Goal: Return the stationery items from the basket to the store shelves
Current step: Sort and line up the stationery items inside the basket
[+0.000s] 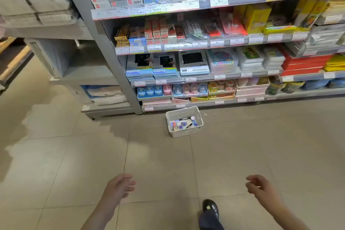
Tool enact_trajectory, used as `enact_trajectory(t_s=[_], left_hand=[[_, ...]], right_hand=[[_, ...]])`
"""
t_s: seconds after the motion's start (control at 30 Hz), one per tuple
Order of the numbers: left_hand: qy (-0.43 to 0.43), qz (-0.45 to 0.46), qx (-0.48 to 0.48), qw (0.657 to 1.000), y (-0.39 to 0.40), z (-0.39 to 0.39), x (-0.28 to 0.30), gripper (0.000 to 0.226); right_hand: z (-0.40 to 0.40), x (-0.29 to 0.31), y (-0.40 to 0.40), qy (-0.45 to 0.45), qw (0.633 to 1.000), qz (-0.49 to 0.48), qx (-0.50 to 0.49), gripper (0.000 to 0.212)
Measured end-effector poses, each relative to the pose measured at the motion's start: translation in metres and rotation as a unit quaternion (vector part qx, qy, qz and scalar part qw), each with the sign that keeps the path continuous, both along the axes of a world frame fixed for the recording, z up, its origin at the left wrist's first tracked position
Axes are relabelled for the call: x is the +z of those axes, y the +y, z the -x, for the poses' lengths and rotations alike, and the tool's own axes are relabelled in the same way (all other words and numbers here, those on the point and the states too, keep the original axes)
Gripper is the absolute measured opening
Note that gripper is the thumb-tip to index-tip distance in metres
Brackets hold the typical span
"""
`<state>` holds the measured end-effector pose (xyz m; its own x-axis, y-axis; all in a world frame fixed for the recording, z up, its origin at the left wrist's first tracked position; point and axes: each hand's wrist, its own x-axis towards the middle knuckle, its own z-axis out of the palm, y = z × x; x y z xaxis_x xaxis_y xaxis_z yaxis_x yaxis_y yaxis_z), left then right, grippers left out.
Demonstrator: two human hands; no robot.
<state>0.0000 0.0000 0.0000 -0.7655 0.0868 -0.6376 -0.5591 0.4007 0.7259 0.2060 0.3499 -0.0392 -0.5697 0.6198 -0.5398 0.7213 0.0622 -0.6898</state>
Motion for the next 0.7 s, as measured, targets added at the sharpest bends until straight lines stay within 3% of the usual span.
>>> enact_trajectory(t_s=[0.1,0.3,0.7], left_hand=[[0.028,-0.013,-0.010,0.999,0.043,0.038,0.000,0.038],[0.058,-0.022,-0.033,0.998,0.117,0.115,-0.031,0.035],[0.049,0.004,-0.053,0.997,0.209,0.286,-0.130,0.023]], right_hand=[[0.045,0.001,0.035,0.020,0.999,-0.012,0.032,0.016],[0.144,-0.021,0.089,0.035,0.993,-0.033,0.110,0.015],[0.325,-0.117,0.141,0.029,0.993,-0.037,0.112,0.021]])
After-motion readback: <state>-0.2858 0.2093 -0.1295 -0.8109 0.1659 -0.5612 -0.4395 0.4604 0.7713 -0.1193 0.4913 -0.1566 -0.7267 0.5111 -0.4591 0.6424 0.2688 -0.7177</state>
